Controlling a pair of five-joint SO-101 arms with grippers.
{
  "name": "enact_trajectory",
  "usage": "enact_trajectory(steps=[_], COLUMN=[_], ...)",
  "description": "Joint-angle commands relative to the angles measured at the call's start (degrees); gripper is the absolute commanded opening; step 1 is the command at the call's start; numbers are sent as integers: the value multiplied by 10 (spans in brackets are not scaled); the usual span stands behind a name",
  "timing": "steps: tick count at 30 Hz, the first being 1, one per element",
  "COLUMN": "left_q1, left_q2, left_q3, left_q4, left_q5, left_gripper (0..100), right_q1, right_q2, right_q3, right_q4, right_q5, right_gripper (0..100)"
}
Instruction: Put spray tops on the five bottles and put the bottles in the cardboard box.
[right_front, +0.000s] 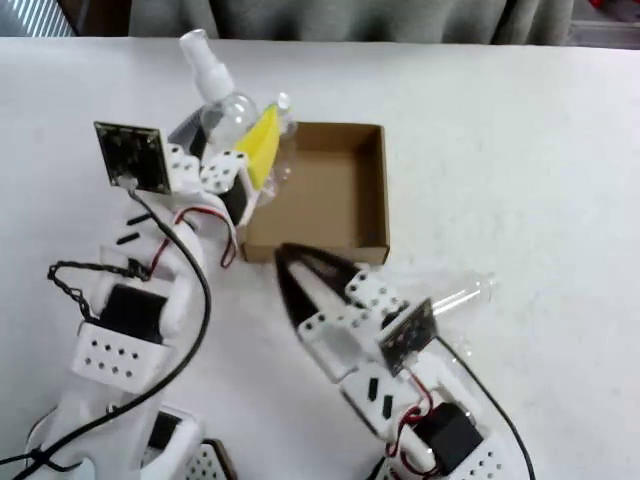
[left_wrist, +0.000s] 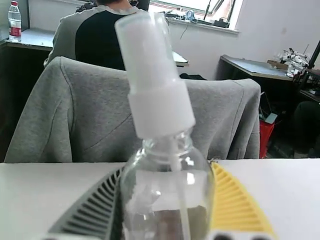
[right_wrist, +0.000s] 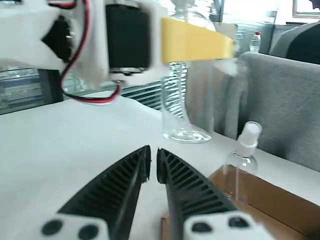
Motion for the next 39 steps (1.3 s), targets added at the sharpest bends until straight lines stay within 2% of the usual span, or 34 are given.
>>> enact_trajectory(steps=[1,6,18,22,31,39], left_q1=[39,73,122,126,127,127], left_q2=[-25,-92,-194,-202,-202,-209], left_q3=[-50,-62,27,30,25,25], left_q4=[61,103,105,106,178,182], left_q5=[5,5,5,5,5,5], left_gripper=[22,22,22,22,22,22], right_q1=[-21,-22,-21,-19,13,15], right_q2=[-6,-6,-6,-7,-7,-6], right_q3=[-29,-23,-17,-10,-7,12], right_q4=[-14,11,18,16,15,13], right_q5=[-5,-6,-6,-6,-6,-6], right_gripper=[16,16,16,16,16,16])
